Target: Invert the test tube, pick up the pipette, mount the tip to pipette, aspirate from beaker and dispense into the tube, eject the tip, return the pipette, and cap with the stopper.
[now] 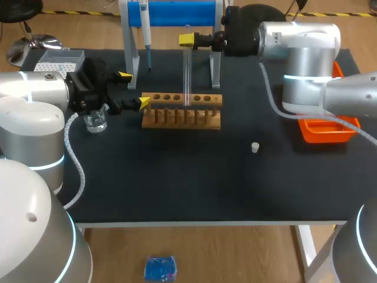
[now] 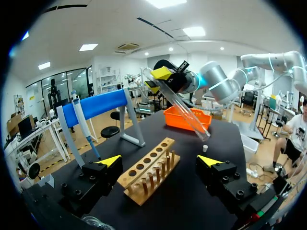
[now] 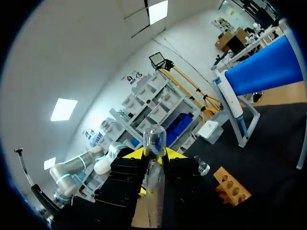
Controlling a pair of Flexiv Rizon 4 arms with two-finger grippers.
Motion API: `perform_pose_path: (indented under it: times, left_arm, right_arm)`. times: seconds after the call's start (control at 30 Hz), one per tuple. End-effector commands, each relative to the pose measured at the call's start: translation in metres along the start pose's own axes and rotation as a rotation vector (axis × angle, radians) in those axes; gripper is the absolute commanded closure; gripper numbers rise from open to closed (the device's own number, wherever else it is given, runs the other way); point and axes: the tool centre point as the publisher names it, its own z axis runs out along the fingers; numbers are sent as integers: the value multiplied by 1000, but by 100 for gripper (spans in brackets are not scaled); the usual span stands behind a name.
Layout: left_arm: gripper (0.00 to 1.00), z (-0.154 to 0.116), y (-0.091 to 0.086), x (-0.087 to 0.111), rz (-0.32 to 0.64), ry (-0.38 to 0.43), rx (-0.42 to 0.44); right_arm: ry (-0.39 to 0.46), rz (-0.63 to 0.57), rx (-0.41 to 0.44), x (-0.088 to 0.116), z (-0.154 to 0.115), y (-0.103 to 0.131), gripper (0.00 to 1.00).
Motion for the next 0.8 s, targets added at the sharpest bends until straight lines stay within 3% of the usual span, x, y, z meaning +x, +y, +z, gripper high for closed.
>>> perform_pose_path:
  times: [0.03,0.3,0.53,0.8]
  left_arm:
    - [0,0,0,-1,0,3,-4]
    - [0,0,0,-1,0,3,-4]
    - [0,0,0,-1,0,3,-4]
    - [0,0,0,-1,0,3,-4]
  right_arm:
    - [-44,338,-19,4,1,-1,100]
    - [-44,338,-19,4,1,-1,100]
    - [-17,557,-33,14,-5,-20,100]
    - [-20,657,-17,14,-12,-40,100]
